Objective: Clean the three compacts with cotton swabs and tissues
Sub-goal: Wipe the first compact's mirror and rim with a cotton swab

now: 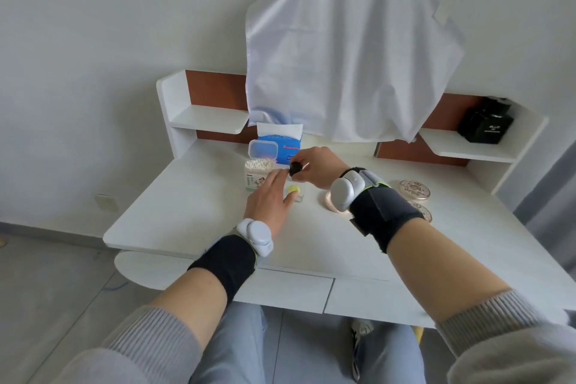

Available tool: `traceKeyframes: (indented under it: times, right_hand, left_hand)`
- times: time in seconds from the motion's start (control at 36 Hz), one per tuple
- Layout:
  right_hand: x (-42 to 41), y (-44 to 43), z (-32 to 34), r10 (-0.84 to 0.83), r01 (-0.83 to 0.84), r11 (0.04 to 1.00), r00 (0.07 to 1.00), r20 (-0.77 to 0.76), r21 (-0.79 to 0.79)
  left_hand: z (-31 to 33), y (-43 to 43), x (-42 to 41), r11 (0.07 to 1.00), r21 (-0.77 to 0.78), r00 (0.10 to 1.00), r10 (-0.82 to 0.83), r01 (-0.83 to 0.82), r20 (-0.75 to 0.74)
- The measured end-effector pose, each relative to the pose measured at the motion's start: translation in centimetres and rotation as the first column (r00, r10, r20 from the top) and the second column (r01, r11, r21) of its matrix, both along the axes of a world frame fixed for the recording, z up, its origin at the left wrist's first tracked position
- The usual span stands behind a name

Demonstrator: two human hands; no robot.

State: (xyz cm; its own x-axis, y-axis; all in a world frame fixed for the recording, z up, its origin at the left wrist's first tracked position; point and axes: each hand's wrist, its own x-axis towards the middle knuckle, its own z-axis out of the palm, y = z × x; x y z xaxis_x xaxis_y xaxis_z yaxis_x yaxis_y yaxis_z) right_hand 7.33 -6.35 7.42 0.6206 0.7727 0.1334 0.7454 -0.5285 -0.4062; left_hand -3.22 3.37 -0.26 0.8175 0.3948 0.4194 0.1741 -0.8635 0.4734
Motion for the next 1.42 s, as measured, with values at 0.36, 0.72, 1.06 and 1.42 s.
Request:
traceKeyframes:
  times: [0.36, 0.72, 1.06, 1.42]
  right_hand:
    - [1.7, 0.0, 1.0, 0.002, 0.045, 0.921, 0.993, -0.12, 0.386]
    - [4.7, 3.5, -2.2, -0.05, 0.157, 0.924, 0.953, 0.299, -0.348]
    - [5.9, 3.0, -2.4, -0.029, 0.14, 0.921, 0.955, 0.296, -0.364]
    - [1.5, 3.6, 1.8, -0.005, 0.003, 1.0, 0.994, 0.106, 0.018]
  left_hand:
    - [0.0, 0.4, 0.4, 1.0, 0.003, 0.999, 0.019, -0.019, -0.033]
    - [-0.5, 0.8, 0.5, 1.0, -0.003, 1.0, -0.002, 0.003, 0.014]
    - [-0.6, 0.8, 0.5, 1.0, -0.001, 0.999, -0.008, 0.008, 0.032]
    - [-0.7, 0.6, 0.4, 0.999, 0.032, 1.0, 0.02, -0.02, -0.007]
